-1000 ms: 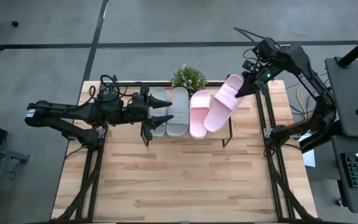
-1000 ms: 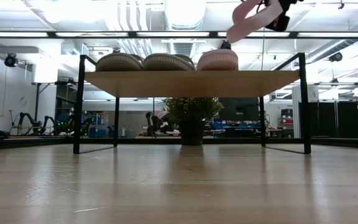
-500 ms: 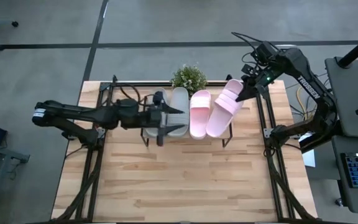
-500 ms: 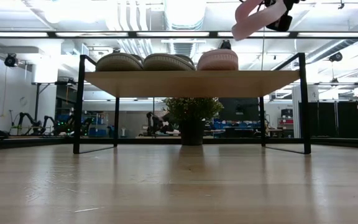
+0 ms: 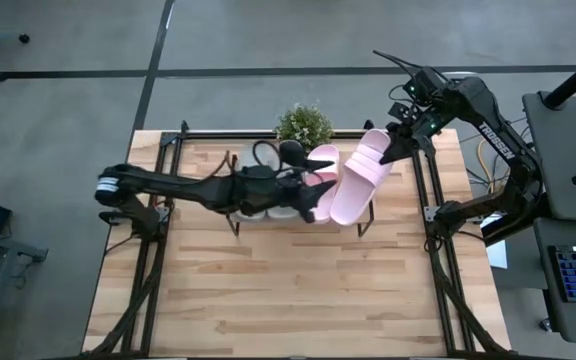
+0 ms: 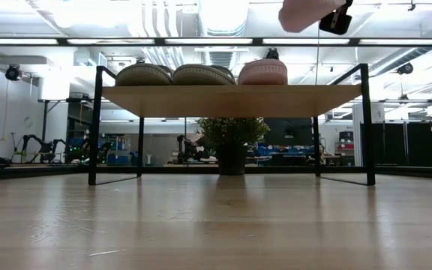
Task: Pick and place slides into the shelf
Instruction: Put the right pink slipper on the shelf
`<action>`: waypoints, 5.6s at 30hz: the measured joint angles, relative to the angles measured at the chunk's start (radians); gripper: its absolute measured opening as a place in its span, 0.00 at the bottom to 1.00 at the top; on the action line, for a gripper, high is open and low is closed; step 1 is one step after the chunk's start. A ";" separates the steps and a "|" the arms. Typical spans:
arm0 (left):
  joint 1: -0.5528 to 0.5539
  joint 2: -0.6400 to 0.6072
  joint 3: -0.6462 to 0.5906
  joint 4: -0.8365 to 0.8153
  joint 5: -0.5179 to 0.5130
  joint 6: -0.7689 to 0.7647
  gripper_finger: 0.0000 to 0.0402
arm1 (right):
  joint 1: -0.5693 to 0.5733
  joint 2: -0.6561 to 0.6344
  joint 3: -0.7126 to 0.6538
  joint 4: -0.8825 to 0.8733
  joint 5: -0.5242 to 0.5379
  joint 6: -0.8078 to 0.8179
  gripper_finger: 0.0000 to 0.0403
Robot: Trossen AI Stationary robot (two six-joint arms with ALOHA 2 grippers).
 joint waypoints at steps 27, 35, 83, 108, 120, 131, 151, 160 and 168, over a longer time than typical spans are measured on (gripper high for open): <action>0.041 0.189 0.140 0.025 -0.056 0.191 0.51 | 0.047 0.002 0.000 0.000 -0.106 0.023 0.02; 0.043 0.193 0.140 0.077 -0.056 0.252 0.51 | 0.093 0.006 0.000 0.008 -0.102 0.036 0.02; -0.062 0.162 0.157 0.061 -0.464 0.010 0.00 | 0.070 -0.016 0.279 0.357 0.720 0.345 0.40; -0.032 0.508 0.322 0.241 -0.479 -0.136 0.00 | 0.069 -0.020 0.281 0.363 0.712 0.279 0.36; -0.016 0.511 0.321 0.088 -0.479 -0.188 0.00 | 0.069 -0.020 0.281 0.363 0.712 0.276 0.36; 0.005 0.471 0.321 0.012 -0.402 -0.349 0.00 | 0.069 -0.020 0.281 0.362 0.712 0.278 0.35; 0.060 0.451 0.320 -0.279 -0.312 -0.478 0.00 | 0.069 -0.020 0.280 0.362 0.712 0.266 0.34; 0.061 0.442 0.320 -0.327 -0.354 -0.479 0.00 | 0.069 -0.020 0.280 0.363 0.712 0.261 0.33; 0.062 0.403 0.320 -0.401 -0.404 -0.475 0.00 | 0.069 -0.020 0.280 0.363 0.712 0.253 0.34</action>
